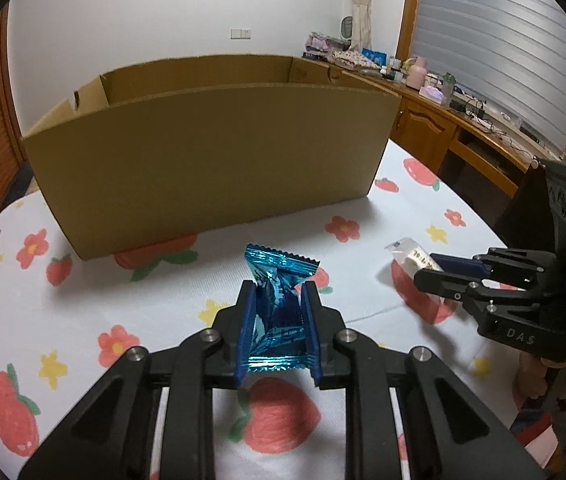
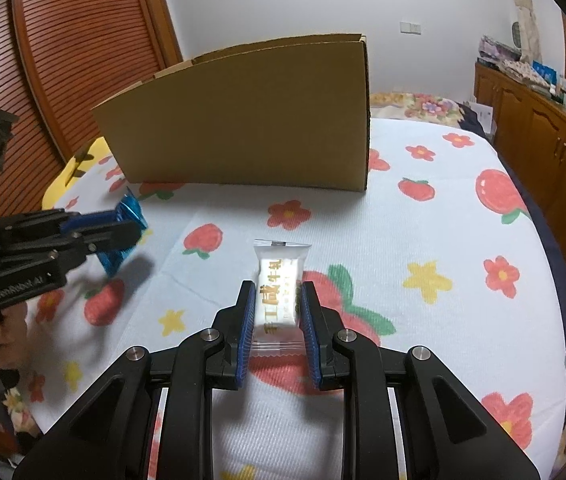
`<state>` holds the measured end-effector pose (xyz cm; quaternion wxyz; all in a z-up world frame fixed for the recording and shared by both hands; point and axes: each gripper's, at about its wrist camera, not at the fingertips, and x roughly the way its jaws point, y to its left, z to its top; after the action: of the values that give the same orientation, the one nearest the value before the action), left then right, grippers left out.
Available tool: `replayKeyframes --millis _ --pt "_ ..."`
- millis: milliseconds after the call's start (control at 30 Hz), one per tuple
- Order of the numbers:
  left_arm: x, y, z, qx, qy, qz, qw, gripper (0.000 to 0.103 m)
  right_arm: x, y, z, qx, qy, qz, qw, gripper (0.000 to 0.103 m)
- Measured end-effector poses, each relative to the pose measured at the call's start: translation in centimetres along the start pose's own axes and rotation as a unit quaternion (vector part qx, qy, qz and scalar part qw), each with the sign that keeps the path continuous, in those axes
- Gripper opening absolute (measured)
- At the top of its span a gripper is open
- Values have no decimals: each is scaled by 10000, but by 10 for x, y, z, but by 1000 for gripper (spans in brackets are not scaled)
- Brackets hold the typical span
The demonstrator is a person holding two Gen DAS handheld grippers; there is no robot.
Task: Organize snacks
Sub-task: 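Carry both candies over the box and open both tools to drop them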
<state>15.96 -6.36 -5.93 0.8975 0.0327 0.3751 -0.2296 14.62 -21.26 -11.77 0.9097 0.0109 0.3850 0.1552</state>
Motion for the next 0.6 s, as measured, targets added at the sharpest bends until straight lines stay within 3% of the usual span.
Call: replayKeyframes --millis 367,600 --pt "-21 11 15 -73 -332 124 9993 20 -4 1 3 -22 -49 -6 10000 20" --pt "-40 23 35 -118 -647 272 9975 20 -27 9 30 -201 -393 -4 9990 20"
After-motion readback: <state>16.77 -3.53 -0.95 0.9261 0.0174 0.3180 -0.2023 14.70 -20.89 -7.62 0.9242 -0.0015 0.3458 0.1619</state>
